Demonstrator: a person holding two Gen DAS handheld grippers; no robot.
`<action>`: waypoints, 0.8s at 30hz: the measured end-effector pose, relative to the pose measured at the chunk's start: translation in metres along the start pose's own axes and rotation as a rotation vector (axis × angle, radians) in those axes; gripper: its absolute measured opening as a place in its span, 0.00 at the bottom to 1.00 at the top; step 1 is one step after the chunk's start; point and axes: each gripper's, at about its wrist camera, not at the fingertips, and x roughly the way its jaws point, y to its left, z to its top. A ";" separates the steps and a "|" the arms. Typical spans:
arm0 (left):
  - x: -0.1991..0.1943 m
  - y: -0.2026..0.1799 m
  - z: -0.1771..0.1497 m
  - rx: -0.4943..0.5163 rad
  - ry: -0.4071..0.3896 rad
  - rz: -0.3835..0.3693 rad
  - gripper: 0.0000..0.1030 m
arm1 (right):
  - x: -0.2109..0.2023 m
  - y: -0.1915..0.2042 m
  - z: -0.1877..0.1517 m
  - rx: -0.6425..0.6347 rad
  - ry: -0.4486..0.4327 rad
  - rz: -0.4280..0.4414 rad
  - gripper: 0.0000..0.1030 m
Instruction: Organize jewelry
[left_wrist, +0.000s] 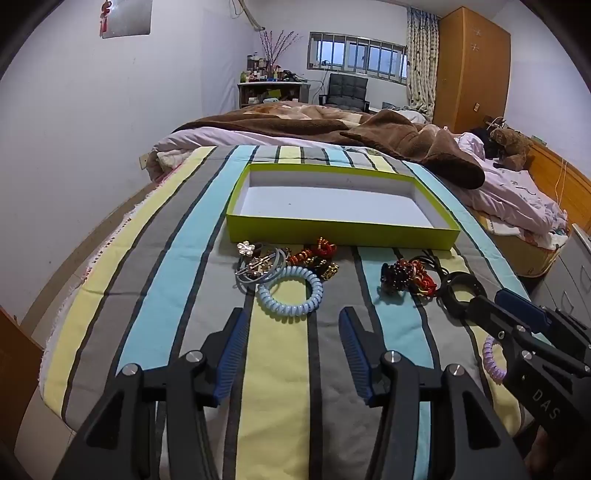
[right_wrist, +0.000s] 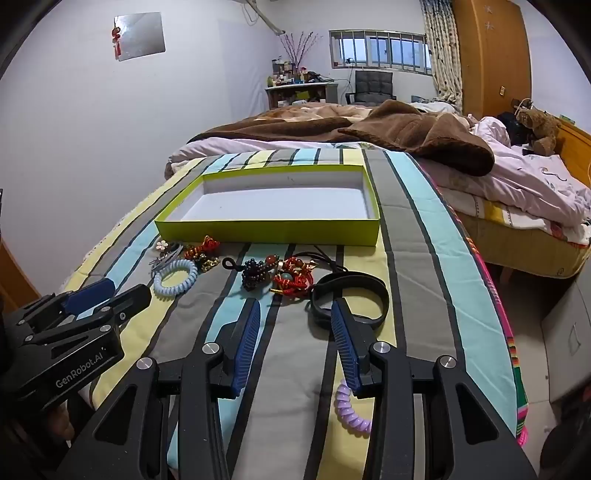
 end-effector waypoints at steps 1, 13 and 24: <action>0.000 0.000 0.000 0.003 -0.003 0.004 0.52 | 0.000 0.001 0.000 -0.005 -0.002 -0.002 0.40; -0.007 -0.001 0.003 0.016 -0.042 0.031 0.52 | -0.004 -0.004 0.004 0.004 -0.017 -0.008 0.40; -0.009 0.000 0.002 0.011 -0.045 0.018 0.52 | -0.004 -0.002 0.000 0.002 -0.023 -0.023 0.40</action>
